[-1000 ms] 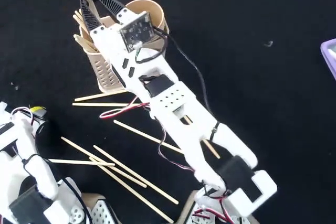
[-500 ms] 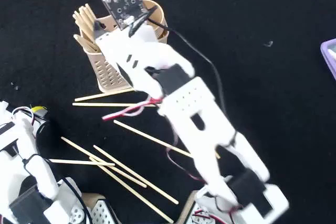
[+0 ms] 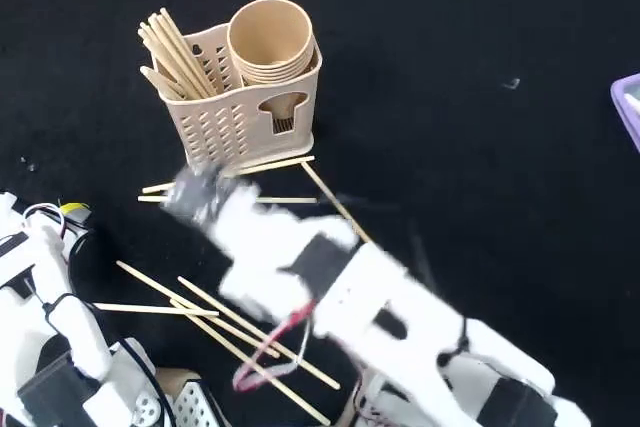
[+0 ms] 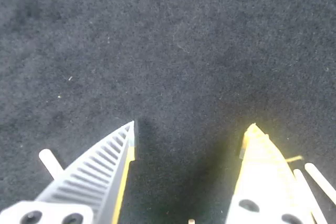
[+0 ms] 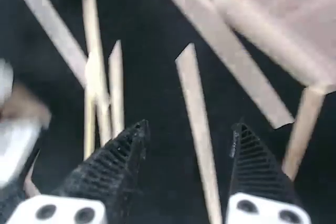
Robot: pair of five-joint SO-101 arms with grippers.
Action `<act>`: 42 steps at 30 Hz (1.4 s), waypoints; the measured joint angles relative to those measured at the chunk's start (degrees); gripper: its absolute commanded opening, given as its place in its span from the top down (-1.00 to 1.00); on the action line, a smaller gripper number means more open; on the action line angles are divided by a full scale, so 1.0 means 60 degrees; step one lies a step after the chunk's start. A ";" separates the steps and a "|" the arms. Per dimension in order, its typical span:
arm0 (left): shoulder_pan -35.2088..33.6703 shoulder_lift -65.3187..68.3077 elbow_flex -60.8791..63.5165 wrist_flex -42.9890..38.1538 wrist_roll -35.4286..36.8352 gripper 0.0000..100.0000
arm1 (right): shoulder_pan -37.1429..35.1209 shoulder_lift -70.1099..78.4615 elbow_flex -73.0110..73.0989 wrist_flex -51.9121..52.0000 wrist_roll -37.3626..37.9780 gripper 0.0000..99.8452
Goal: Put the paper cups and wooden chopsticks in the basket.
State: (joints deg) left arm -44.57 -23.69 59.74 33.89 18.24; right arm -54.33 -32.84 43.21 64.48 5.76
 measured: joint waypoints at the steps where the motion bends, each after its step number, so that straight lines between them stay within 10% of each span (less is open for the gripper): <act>1: 0.0000 0.0000 0.0000 0.0000 0.0000 0.36 | -0.0278 0.0000 0.0601 -0.0498 0.0000 0.50; 20: -0.0308 0.0000 0.0000 0.0000 0.0015 0.36 | -0.2505 0.0425 0.4557 -0.4996 -0.0029 0.50; 31: -0.0308 0.0000 0.0000 0.0000 0.0000 0.36 | -0.1451 0.3590 0.2139 -0.3839 -0.0029 0.52; 36: -0.0381 0.0000 0.0000 0.0000 0.0029 0.36 | -0.1392 0.4190 0.1436 -0.3282 -0.0015 0.99; 42: -0.0381 0.0000 0.0000 0.0000 0.0000 0.36 | -0.0864 0.3722 0.1333 -0.2930 -0.0029 0.98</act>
State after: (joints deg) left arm -46.86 -23.69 59.74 33.89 18.24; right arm -59.52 -10.51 51.21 46.90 5.58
